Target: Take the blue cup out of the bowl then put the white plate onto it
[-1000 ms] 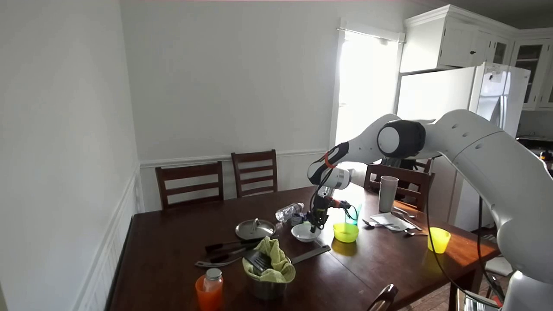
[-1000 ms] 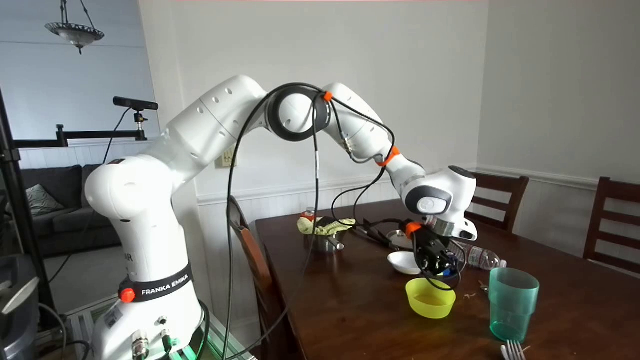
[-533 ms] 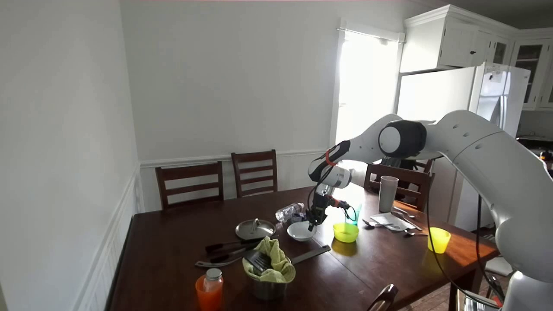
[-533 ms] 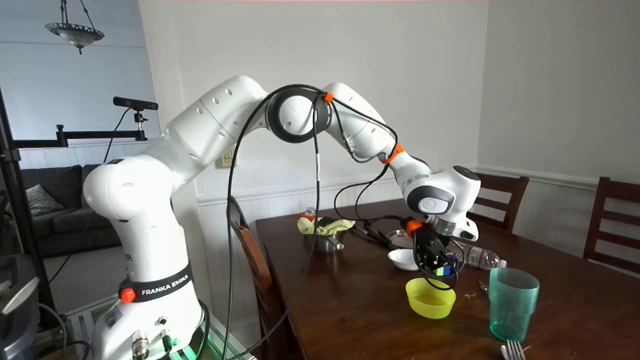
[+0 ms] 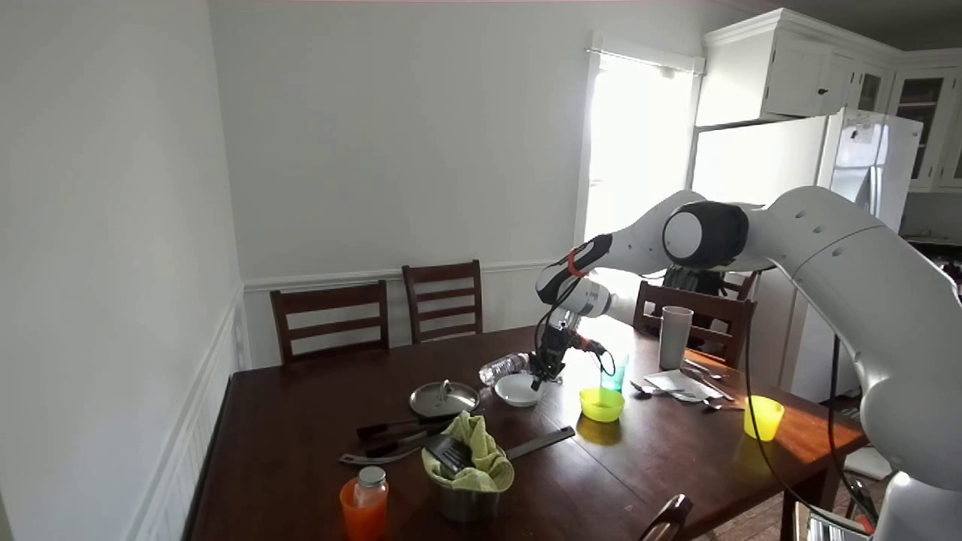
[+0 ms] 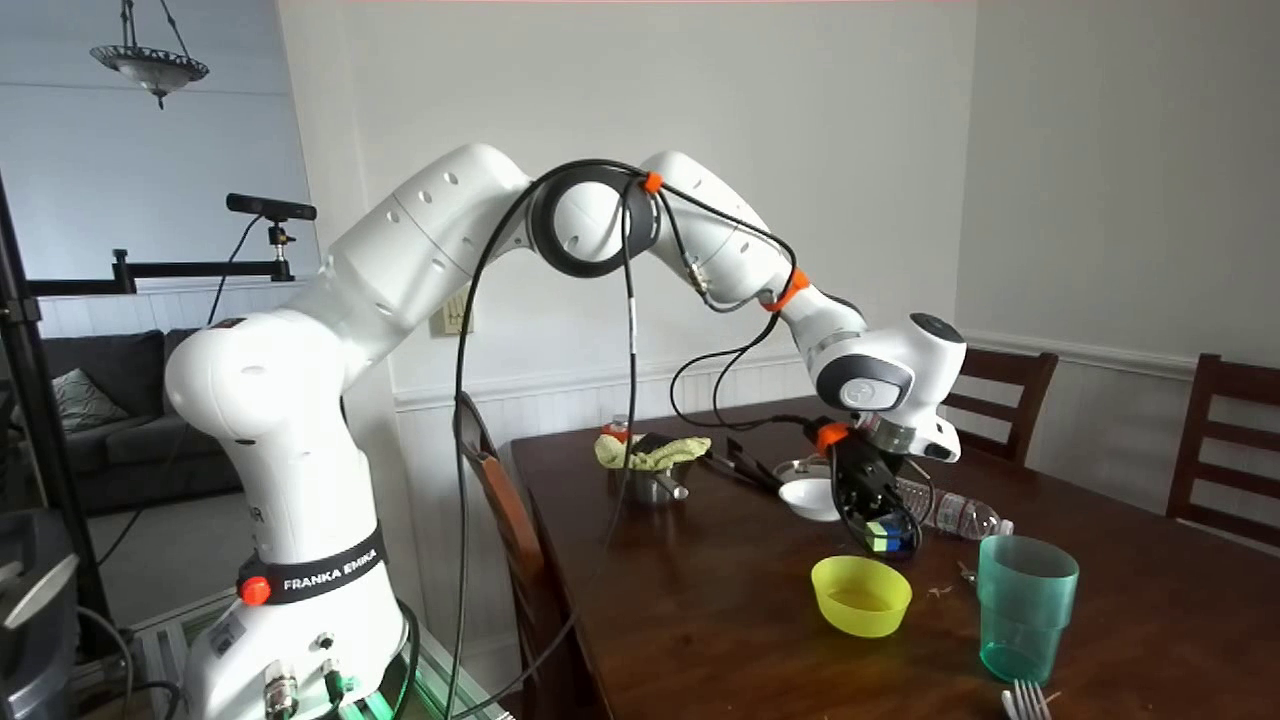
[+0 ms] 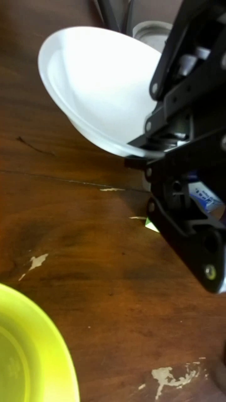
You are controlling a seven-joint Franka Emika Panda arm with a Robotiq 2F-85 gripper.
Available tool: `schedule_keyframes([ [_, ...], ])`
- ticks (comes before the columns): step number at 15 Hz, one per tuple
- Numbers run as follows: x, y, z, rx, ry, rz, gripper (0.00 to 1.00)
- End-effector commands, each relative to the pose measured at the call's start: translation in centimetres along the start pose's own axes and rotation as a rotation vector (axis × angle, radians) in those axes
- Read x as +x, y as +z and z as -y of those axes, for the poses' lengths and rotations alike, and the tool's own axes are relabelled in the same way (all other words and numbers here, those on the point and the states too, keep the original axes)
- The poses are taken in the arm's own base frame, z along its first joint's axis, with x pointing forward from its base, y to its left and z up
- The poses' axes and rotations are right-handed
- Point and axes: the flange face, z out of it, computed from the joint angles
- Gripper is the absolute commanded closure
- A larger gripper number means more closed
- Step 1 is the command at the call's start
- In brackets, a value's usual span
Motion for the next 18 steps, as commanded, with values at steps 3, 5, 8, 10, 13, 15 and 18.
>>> schedule_keyframes([
  [3, -0.8, -5.9, 1.2, -0.011, -0.002, 0.007, 0.98],
  [5, -1.5, -7.5, 1.1, -0.020, 0.005, 0.011, 0.98],
  [8, -2.8, -9.4, -0.1, -0.048, 0.042, 0.017, 0.98],
  [10, -4.2, -10.4, -1.6, -0.066, 0.067, 0.022, 0.98],
  [13, -6.5, -11.0, -4.1, -0.092, 0.112, 0.040, 0.98],
  [15, -8.0, -11.0, -5.8, -0.102, 0.141, 0.058, 0.98],
  [18, -9.8, -11.1, -7.7, -0.122, 0.186, 0.073, 0.98],
])
